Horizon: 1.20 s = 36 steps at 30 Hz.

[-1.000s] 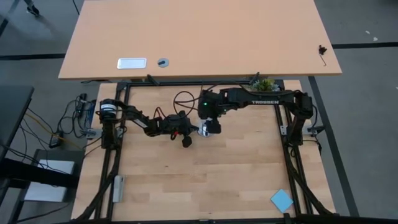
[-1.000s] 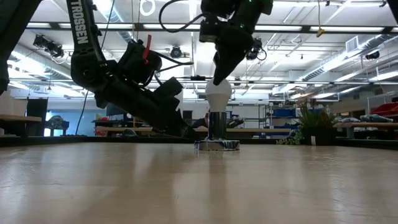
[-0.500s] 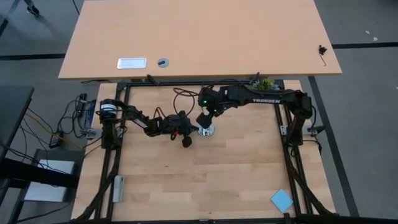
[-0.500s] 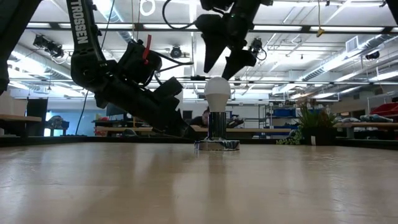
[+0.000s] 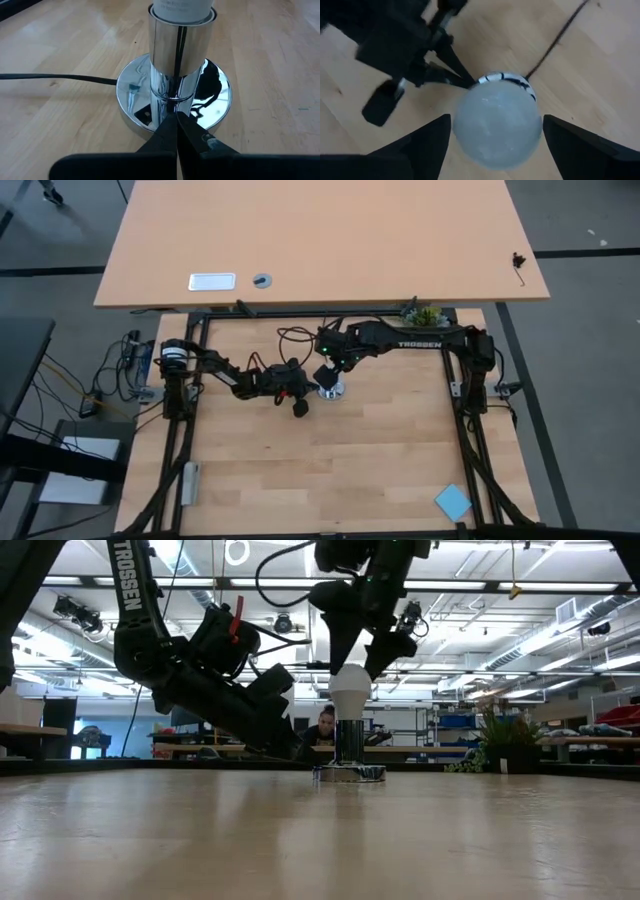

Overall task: Screw lightbulb
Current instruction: Remove the lightbulb from the lamp socket

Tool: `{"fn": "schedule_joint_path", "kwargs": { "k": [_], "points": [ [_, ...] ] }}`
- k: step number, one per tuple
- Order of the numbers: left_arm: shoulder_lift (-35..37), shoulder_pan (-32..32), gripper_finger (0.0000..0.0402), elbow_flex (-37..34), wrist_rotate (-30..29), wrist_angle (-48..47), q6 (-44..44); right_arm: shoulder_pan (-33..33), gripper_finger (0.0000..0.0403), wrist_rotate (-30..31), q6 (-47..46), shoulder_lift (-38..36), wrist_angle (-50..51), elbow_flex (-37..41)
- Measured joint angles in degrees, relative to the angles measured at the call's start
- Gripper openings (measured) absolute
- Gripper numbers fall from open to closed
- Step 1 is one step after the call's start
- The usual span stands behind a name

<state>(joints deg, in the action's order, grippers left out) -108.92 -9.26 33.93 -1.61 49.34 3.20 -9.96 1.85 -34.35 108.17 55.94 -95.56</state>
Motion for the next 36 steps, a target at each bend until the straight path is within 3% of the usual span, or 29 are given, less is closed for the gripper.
{"fn": "schedule_joint_path", "kwargs": {
  "k": [10,20,29,33,36],
  "points": [
    [0.0,0.0,0.0002,0.0,0.0,0.0,-0.1,-0.7,0.0264,-1.1,10.4,0.7,0.8,-0.2],
    [0.0,0.0,0.0002,0.0,0.0,0.0,-0.1,-1.7,0.0293,-4.5,36.2,0.7,2.2,-0.3],
    [0.0,0.0,0.0002,0.0,0.0,0.0,-0.2,-1.3,0.0337,-0.4,35.1,1.1,5.4,-5.8],
    [0.0,0.0,0.0002,0.0,0.0,0.0,-0.2,-0.9,0.0345,0.4,29.1,1.1,6.7,-8.2],
    [0.0,0.0,0.0002,0.0,0.0,0.0,-0.2,-0.9,0.0347,0.9,19.7,1.1,8.3,-9.6]
  ]
}}
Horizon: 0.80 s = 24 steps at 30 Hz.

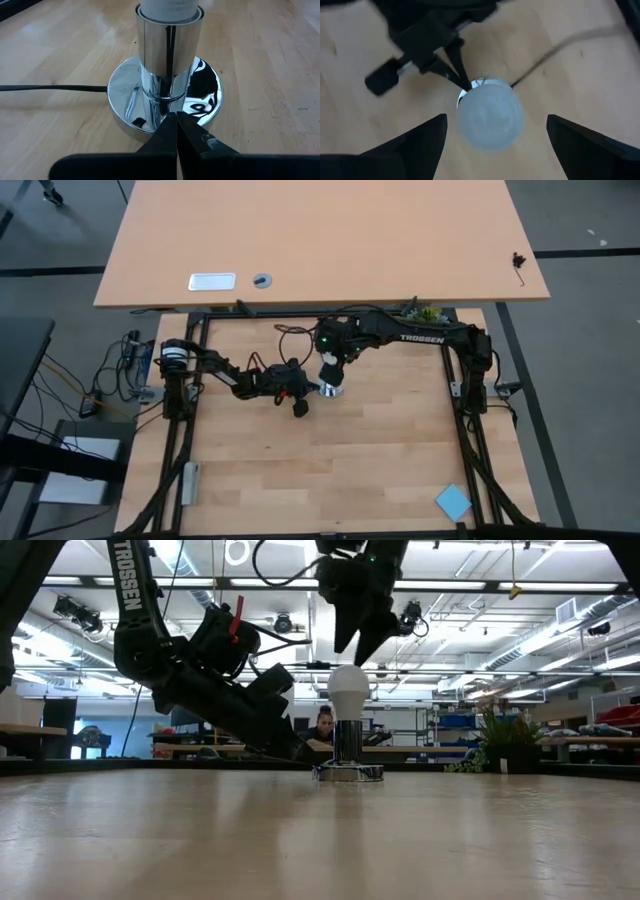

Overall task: Screw lightbulb
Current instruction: Remove the lightbulb from the lamp socket

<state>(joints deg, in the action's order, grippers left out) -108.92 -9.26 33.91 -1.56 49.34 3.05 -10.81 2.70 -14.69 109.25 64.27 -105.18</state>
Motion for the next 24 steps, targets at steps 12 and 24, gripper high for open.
{"fn": "schedule_joint_path", "kwargs": {
  "k": [12,24],
  "points": [
    [0.0,0.0,0.0002,0.0,0.1,0.0,0.0,-0.7,0.0348,-0.3,-19.7,0.4,4.0,1.5],
    [0.0,0.0,0.0002,0.0,0.2,0.0,0.0,-0.9,0.0348,-0.8,-18.7,0.3,1.4,2.7]
  ]
}}
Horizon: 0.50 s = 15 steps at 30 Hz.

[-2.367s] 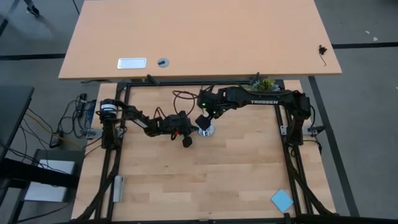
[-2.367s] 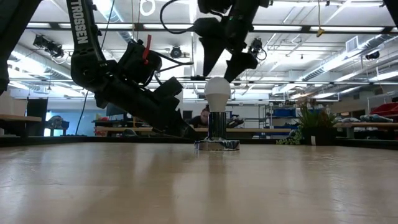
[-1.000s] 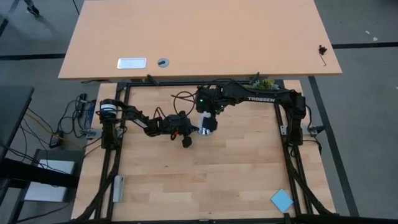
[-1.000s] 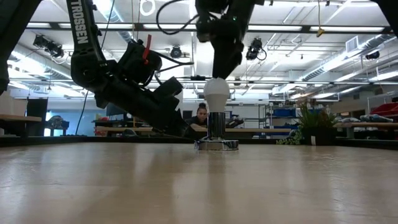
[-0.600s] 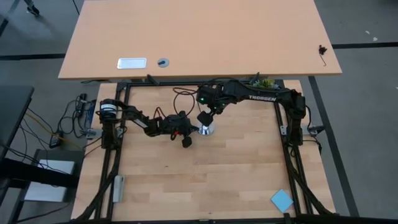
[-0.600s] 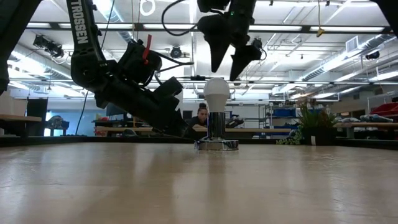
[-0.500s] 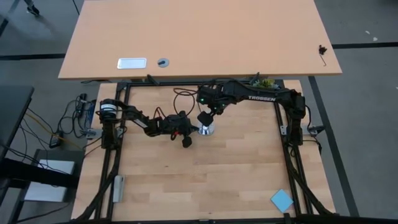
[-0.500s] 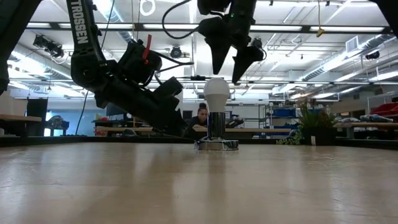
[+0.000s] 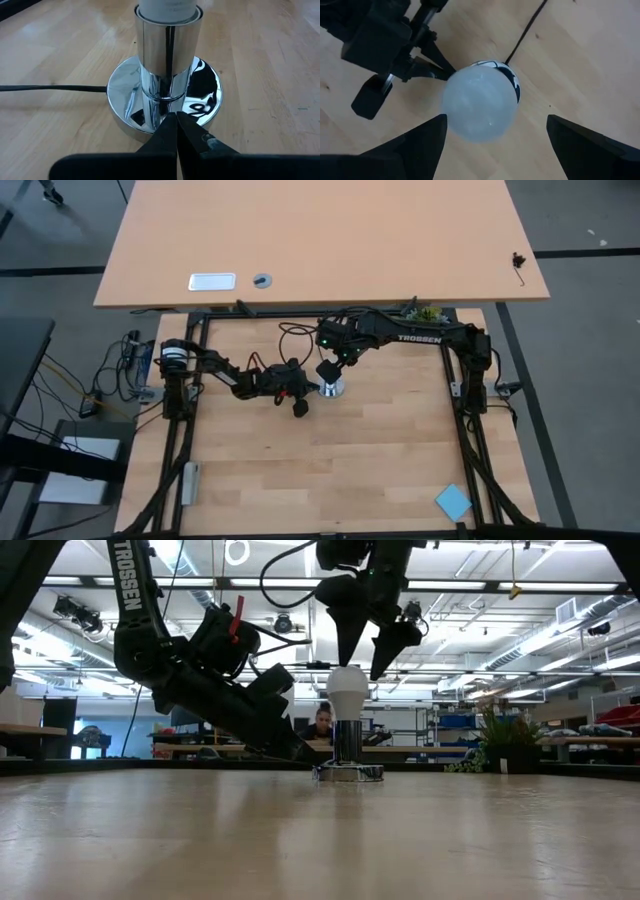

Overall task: Screw lightbulb
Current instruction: Remove the lightbulb from the lamp socket

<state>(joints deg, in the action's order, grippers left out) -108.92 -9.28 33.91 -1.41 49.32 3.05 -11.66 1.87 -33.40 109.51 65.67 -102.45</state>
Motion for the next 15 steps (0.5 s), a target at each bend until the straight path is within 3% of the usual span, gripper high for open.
{"fn": "schedule_joint_path", "kwargs": {
  "k": [15],
  "points": [
    [0.0,0.0,0.0002,0.0,0.0,0.0,0.0,-0.5,0.0348,-0.7,-2.2,0.0,-0.9,0.0]
  ]
}}
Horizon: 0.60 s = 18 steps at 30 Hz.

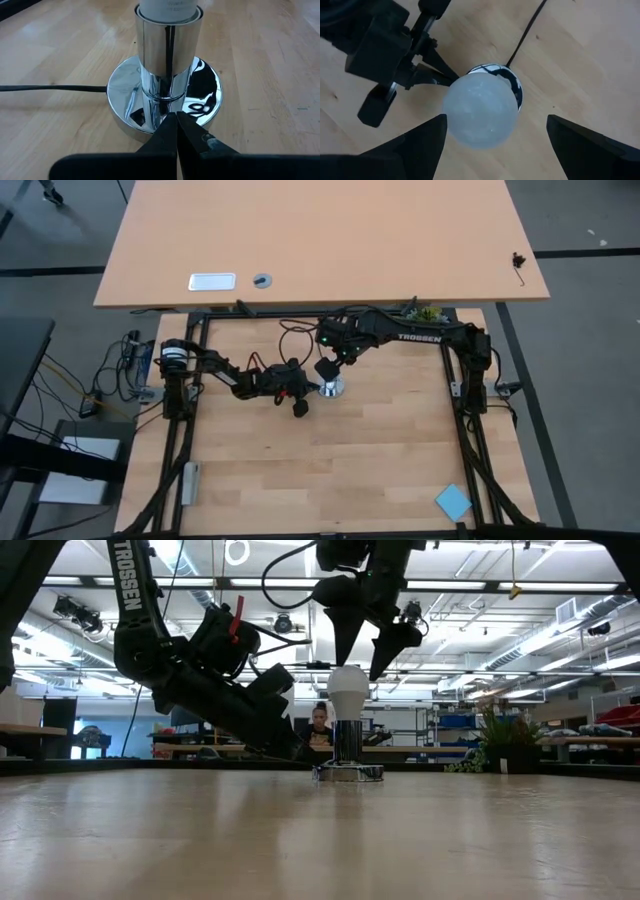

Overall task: Screw lightbulb
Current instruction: Remove the lightbulb from the lamp socket

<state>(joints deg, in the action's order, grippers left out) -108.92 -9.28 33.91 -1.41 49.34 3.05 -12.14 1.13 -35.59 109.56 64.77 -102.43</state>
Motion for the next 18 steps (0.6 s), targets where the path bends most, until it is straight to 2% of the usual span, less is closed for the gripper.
{"fn": "schedule_joint_path", "kwargs": {
  "k": [18],
  "points": [
    [0.0,0.0,0.0002,0.0,0.0,0.0,0.0,0.1,0.0347,-1.9,-2.4,0.1,-5.5,2.0]
  ]
}}
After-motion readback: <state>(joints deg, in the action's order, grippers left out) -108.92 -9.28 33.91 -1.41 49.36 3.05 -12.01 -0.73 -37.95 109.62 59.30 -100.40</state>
